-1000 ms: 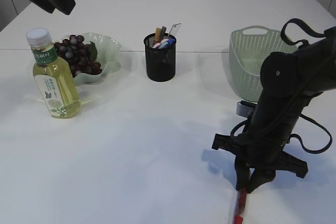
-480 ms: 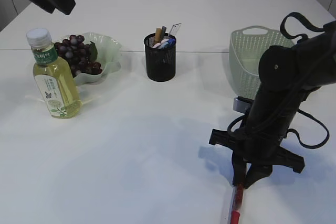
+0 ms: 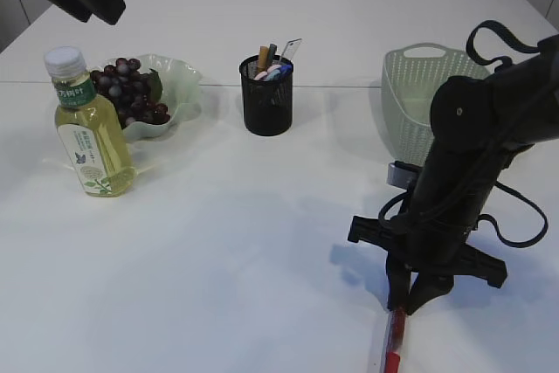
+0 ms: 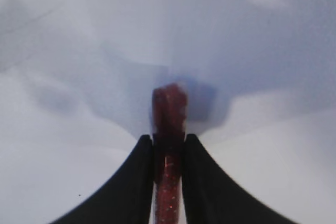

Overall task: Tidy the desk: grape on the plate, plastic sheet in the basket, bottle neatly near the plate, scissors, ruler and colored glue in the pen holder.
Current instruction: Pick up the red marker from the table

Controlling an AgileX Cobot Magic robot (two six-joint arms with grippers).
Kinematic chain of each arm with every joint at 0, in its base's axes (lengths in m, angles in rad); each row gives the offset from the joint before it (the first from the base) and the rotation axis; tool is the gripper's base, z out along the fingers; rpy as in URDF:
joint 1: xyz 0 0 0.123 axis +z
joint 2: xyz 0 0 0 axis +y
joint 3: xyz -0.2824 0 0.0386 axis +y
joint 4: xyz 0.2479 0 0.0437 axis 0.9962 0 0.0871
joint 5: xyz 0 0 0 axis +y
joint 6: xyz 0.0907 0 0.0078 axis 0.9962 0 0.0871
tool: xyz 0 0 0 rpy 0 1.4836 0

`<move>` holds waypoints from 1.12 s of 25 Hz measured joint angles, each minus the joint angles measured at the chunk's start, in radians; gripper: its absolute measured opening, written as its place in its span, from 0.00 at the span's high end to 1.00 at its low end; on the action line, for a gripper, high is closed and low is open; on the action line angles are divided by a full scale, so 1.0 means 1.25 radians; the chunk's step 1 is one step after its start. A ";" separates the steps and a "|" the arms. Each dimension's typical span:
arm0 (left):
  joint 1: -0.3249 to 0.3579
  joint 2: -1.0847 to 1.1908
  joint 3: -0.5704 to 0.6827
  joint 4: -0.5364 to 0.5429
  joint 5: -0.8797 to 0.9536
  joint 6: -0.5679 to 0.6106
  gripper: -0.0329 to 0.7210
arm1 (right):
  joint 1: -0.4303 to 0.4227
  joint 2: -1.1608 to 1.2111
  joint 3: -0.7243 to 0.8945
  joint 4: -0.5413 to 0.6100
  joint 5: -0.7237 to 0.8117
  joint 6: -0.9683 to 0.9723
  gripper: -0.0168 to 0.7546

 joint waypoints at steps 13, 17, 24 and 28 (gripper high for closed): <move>0.000 0.000 0.000 0.000 0.000 0.000 0.65 | 0.000 0.000 0.000 0.063 0.053 -0.053 0.78; 0.000 0.000 0.000 0.000 0.000 0.000 0.65 | 0.000 0.000 -0.003 0.099 0.058 -0.072 0.78; 0.000 0.000 0.000 0.000 0.000 0.000 0.65 | 0.000 0.000 -0.104 0.192 0.141 -0.134 0.78; 0.000 0.000 0.000 0.003 0.000 0.006 0.65 | 0.000 0.000 -0.179 0.208 0.197 -0.138 0.78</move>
